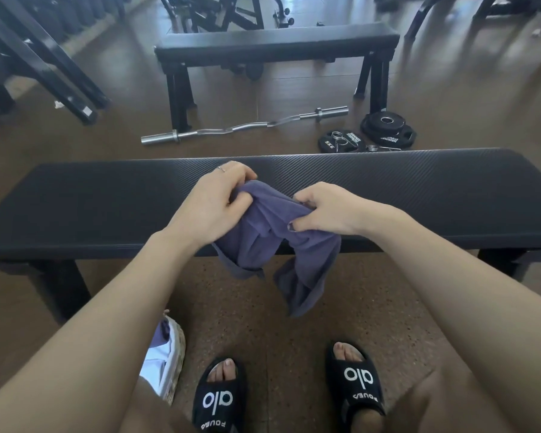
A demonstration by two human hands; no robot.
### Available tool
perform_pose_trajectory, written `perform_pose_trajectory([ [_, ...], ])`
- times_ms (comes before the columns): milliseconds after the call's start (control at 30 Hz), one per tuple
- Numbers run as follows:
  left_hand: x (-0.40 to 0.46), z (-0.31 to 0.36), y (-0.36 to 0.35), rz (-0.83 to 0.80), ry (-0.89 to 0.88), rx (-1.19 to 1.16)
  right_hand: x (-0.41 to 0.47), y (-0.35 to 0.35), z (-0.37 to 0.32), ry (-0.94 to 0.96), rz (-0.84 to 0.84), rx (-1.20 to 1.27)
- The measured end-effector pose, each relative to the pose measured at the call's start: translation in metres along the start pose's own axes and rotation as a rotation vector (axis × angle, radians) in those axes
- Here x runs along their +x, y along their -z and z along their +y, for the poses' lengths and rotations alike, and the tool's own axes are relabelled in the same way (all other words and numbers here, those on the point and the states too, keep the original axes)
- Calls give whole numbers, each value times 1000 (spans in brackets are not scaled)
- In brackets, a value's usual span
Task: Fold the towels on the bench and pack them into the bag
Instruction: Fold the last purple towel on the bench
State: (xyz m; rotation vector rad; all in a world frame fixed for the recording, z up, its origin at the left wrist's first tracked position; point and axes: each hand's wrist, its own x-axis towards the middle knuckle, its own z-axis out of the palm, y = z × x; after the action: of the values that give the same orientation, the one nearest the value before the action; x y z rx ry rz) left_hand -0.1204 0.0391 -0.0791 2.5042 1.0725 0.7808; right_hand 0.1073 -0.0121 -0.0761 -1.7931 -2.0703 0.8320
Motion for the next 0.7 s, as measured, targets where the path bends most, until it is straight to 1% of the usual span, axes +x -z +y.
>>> perform_pose_trajectory([
  [67,-2,2,1,-11,49,-76,-2,4,2,-20,-28,9],
  [133,-4,4,2,10,98,-140,-4,6,3,-41,-55,15],
  [233,-6,3,2,10,127,-141,-6,5,9,-81,-93,14],
  [300,-7,-1,4,16,134,-59,-5,6,15,-94,-120,-28],
  [400,-6,-8,8,9,160,188,-5,9,24,-138,-111,-48],
  [467,-2,-10,12,-14,167,304,-3,15,30,-177,-34,-94],
  [533,6,-10,22,-25,146,384,5,27,33,-195,99,-171],
  [567,14,-10,30,-6,146,415,10,36,32,-202,171,-205],
  [700,60,-10,78,216,213,552,27,91,2,-187,502,-392],
])
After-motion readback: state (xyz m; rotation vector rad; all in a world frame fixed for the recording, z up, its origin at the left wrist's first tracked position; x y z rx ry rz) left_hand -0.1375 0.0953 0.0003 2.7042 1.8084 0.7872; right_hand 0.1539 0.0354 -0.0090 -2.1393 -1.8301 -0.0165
